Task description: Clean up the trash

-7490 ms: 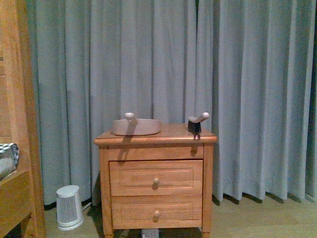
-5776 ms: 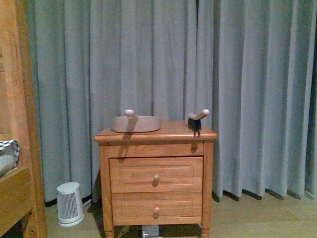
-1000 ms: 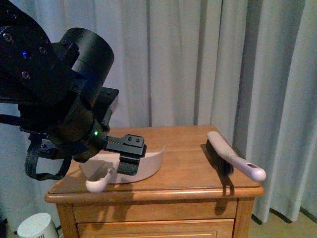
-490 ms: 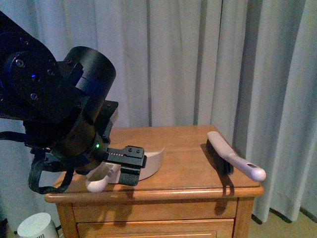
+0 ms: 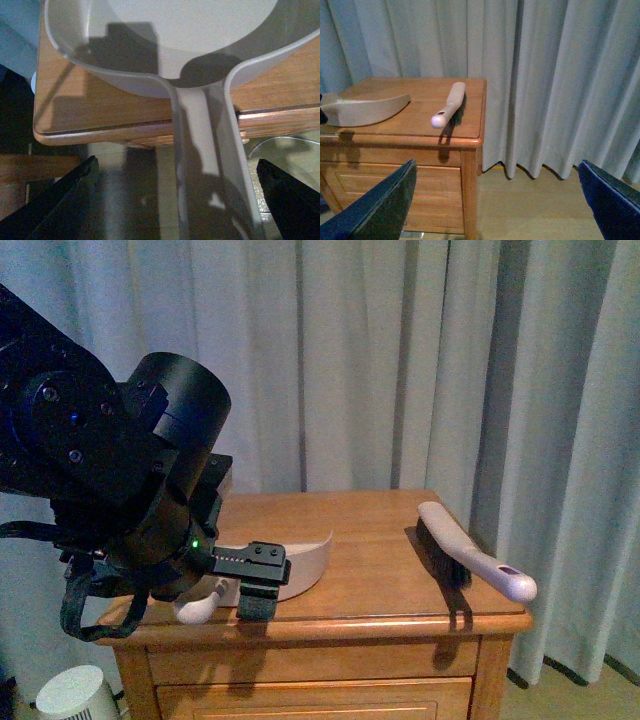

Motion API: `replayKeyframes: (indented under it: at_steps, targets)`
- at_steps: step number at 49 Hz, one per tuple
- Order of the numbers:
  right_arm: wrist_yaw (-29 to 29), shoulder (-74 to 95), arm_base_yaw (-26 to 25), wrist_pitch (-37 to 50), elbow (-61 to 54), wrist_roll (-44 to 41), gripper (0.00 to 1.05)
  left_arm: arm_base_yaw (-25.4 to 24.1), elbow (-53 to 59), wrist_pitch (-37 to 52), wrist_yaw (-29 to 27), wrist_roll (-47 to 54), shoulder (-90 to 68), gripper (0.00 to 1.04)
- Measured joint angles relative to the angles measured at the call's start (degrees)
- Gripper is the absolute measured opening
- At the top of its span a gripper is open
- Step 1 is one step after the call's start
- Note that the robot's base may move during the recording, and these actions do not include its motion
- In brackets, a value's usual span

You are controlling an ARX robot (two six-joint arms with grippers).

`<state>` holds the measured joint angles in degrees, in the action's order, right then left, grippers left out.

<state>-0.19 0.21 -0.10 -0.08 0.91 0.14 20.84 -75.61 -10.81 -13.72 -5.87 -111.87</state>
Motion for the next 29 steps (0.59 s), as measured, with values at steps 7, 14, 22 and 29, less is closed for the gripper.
replayKeyframes:
  at_steps: [7,14,22,29]
  targets:
    - [0.0,0.0,0.0,0.0,0.0,0.0,0.97,0.1,0.2,0.2,0.0,0.0,0.0,0.97]
    - [0.0,0.0,0.0,0.0,0.0,0.0,0.97,0.1,0.7,0.3,0.2,0.0,0.0,0.97]
    - [0.0,0.0,0.0,0.0,0.0,0.0,0.97,0.1,0.7,0.3,0.1,0.0,-0.1,0.73]
    - [0.0,0.0,0.0,0.0,0.0,0.0,0.97,0.1,0.7,0.3,0.0,0.0,-0.2,0.48]
